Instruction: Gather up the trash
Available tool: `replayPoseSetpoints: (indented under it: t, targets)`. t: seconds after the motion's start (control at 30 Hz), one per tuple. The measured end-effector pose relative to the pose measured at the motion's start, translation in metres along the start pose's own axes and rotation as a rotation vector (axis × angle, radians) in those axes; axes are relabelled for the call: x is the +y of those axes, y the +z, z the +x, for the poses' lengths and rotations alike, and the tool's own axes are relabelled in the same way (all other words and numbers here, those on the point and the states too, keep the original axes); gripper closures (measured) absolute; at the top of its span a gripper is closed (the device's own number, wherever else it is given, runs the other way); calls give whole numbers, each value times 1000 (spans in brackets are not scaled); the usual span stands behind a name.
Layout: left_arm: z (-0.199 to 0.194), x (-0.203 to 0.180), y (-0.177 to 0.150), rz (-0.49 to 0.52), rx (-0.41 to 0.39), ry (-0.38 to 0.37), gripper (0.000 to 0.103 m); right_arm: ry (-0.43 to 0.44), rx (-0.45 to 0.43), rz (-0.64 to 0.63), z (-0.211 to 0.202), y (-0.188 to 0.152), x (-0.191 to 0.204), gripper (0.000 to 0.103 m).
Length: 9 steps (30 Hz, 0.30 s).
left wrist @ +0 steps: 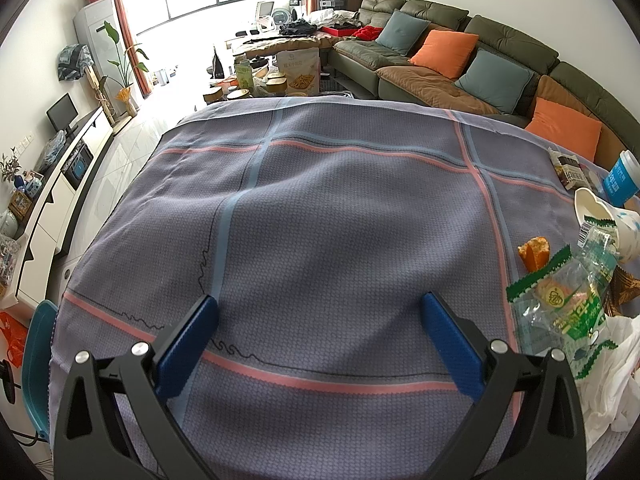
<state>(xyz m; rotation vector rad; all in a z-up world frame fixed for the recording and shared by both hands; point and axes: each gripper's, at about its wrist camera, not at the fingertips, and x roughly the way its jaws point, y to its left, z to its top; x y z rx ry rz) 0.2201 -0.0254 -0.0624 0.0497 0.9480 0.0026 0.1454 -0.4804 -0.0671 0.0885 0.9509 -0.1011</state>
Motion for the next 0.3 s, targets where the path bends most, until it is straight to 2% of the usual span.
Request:
replayPoseSetpoints:
  t: [0.3]
  targets:
    - [0,0,0,0,0,0,3,0,0,0,0,0,0,3]
